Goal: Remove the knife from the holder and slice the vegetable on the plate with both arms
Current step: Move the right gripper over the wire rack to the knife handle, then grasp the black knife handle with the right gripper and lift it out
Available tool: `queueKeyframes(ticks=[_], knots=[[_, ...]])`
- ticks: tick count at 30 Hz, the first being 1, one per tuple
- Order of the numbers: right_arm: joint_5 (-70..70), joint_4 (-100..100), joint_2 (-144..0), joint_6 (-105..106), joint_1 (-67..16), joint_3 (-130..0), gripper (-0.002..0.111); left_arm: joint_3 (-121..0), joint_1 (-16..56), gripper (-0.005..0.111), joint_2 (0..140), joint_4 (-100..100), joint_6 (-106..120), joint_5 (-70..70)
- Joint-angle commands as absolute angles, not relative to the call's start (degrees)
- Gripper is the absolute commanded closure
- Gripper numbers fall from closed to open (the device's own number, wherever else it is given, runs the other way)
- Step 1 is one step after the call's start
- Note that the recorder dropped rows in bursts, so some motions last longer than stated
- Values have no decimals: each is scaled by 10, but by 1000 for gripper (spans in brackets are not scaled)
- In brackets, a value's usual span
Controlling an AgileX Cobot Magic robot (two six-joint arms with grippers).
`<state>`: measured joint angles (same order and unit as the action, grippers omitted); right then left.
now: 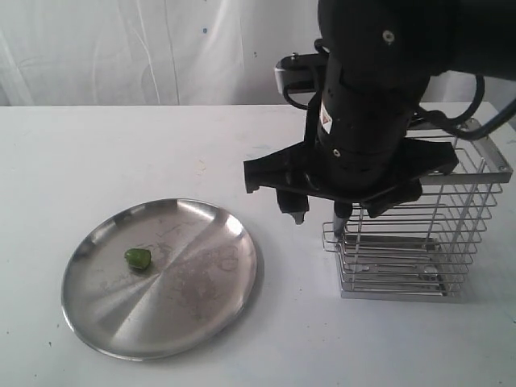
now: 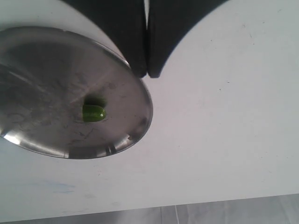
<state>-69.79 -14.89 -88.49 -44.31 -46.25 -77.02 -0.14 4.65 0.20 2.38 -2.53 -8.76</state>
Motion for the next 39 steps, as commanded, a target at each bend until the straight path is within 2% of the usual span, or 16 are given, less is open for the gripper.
queueKeyframes(ticks=[1, 7, 13, 22, 33, 34, 39], knots=[[-700, -157, -904, -443, -457, -772, 42, 0, 48, 107, 0, 27, -25, -85], [-700, -160, -929, -443, -457, -772, 45, 0, 48, 107, 0, 27, -25, -85], [-700, -165, -945, -443, -456, -772, 55, 0, 48, 107, 0, 27, -25, -85], [-700, -208, -948, -471, -456, -772, 58, 0, 48, 107, 0, 27, -25, -85], [-700, -218, -948, -482, -456, -772, 100, 0, 48, 107, 0, 27, -25, -85], [-700, -218, -948, -482, -456, -772, 106, 0, 48, 107, 0, 27, -25, -85], [-700, -214, -924, -479, -456, -772, 108, 0, 48, 107, 0, 27, -25, -85]])
